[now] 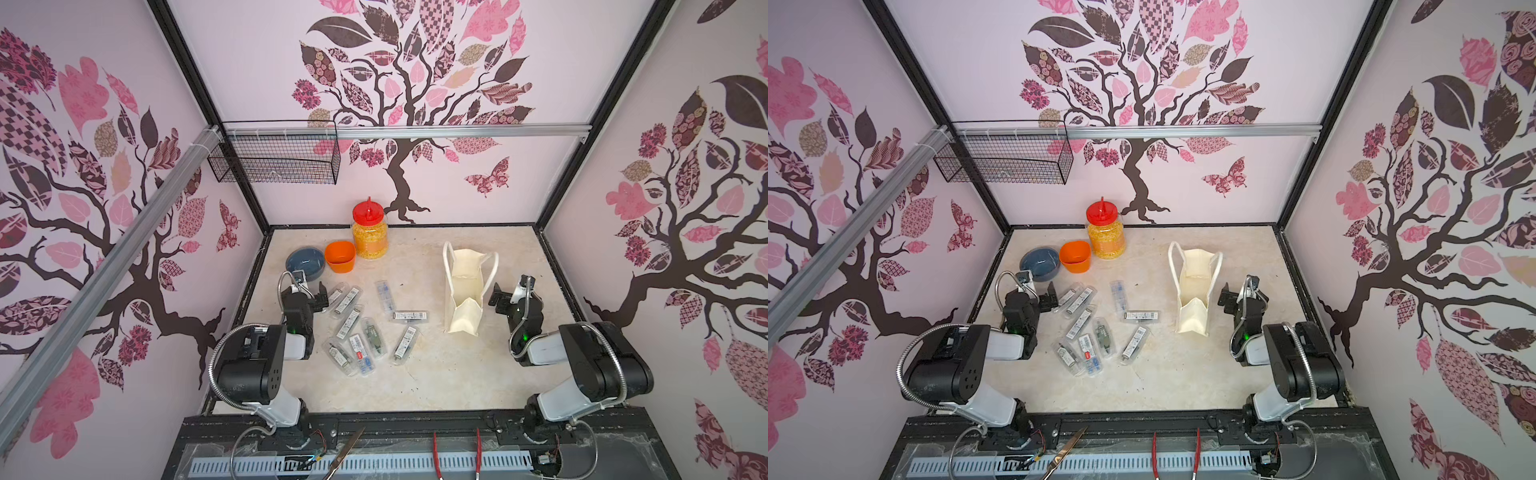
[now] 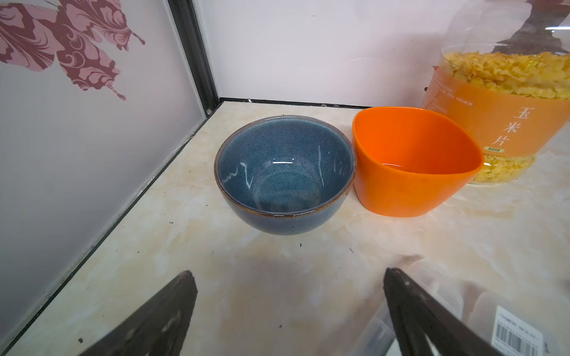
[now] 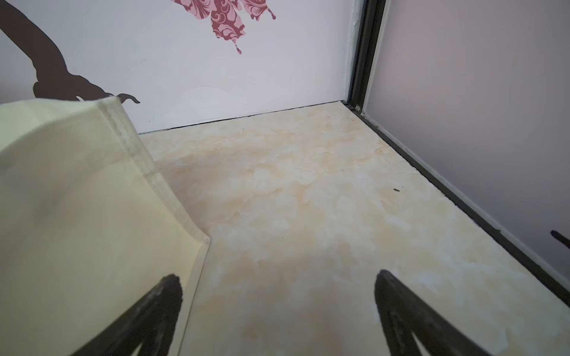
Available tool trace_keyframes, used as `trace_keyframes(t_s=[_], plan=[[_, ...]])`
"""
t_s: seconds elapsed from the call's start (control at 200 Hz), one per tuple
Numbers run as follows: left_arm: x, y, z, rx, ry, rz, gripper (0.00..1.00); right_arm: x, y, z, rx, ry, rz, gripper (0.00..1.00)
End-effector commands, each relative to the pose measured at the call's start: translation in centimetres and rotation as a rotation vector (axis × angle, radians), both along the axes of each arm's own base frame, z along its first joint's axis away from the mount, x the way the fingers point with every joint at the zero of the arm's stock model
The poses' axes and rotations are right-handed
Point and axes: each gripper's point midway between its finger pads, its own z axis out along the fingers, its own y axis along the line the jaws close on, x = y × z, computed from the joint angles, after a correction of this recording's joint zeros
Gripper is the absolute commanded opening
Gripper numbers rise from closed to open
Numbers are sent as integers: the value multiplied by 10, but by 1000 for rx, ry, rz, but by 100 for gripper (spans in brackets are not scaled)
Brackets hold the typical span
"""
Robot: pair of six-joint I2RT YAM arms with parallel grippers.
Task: Put the compass set into the canvas bag
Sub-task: Pick up the compass set at the center of the board.
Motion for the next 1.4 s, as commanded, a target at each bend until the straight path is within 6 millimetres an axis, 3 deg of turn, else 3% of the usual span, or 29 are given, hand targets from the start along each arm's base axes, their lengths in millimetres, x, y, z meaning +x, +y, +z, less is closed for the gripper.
trace_keyframes(t_s=[0.0, 1.025, 1.145, 1.235, 1.395], plan=[[0, 2, 2, -7, -11, 4, 98, 3, 0, 6, 2, -24, -4, 100], [1, 2, 2, -7, -10, 6, 98, 2, -1, 7, 1, -26, -6, 100], [-2, 2, -1, -11, 19, 8, 98, -3, -13, 11, 15, -51, -83, 100], [-5, 19, 9, -19, -14, 116, 98, -11, -13, 15, 21, -65, -77, 100], [-15, 25, 27, -21, -44, 152, 98, -26, -10, 23, 20, -128, -59, 100]])
